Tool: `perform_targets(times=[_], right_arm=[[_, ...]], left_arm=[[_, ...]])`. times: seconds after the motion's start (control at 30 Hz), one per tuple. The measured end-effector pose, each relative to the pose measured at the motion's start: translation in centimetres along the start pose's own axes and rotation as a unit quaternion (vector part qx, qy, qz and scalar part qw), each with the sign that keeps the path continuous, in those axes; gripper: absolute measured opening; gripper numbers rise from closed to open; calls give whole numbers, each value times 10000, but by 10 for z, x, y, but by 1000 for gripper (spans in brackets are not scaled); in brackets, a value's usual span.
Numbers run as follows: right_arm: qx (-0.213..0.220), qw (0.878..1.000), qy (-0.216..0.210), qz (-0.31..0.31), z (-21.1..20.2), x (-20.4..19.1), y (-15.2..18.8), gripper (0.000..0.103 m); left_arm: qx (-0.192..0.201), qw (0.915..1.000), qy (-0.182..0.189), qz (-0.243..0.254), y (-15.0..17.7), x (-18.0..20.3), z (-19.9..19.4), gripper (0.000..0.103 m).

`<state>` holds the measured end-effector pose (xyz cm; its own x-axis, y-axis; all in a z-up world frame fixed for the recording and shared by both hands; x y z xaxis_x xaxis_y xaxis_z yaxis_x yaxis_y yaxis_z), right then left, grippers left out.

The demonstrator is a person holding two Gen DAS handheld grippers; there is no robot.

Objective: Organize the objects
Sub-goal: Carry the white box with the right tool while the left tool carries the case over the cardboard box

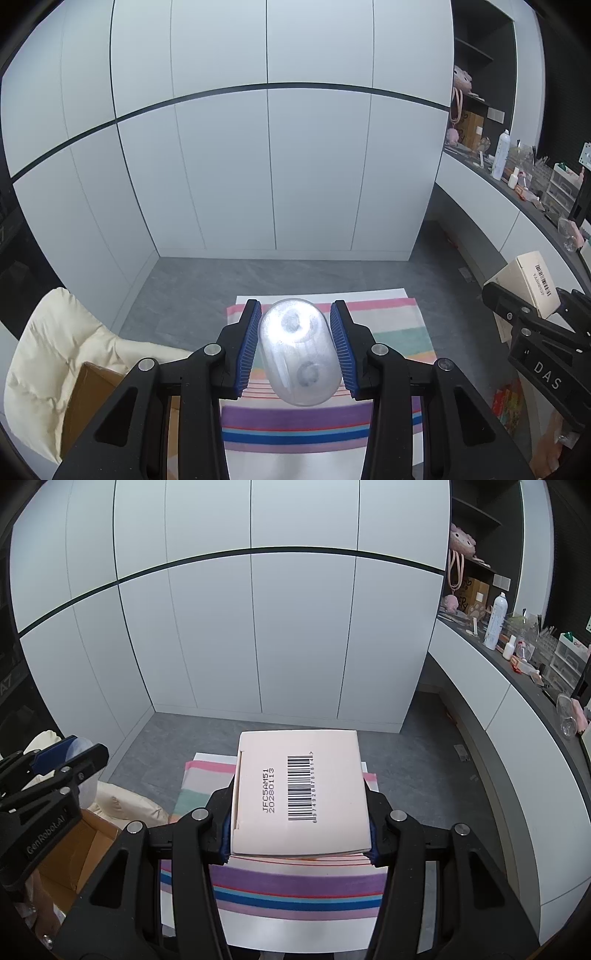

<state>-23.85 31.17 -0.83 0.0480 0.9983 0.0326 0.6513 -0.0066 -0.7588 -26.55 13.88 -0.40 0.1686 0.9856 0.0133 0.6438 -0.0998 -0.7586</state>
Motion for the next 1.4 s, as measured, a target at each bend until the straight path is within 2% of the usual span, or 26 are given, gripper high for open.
perform_targets(times=[0.27,0.6,0.8,0.97,1.13,1.4], right_arm=[[67,9999,74,-14,-12,3,14,53],[138,9997,212,-23,-45,3,51,53],[186,9997,121,-45,-68,-4,74,53],[327,9994,46,-65,-94,-7,91,53],[374,9993,-62,-25,-117,-6,114,53],[129,9997,-169,-90,-133,-7,166,53]], left_arm=[[-19,9999,67,-101,15,-2,-12,40],[140,9998,-144,18,47,-5,-48,40],[286,9992,-239,150,69,-4,-74,40],[303,9995,-119,-30,94,-8,-96,40],[366,9992,-149,-116,117,-12,-116,40],[244,9994,-101,-245,165,-16,-138,40]])
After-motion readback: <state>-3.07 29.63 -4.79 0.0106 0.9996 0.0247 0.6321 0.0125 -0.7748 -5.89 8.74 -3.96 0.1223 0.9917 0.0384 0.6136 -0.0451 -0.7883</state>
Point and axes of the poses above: each gripper's, at about its wrist camera, not at the fingertips, and z roughly the way its jaws point, x to its right, y to its underside, the point moved 9 cm from there along z, roughly the way its jaws point, and after that the axes turned 1 degree about y, right-handed, at the moved point
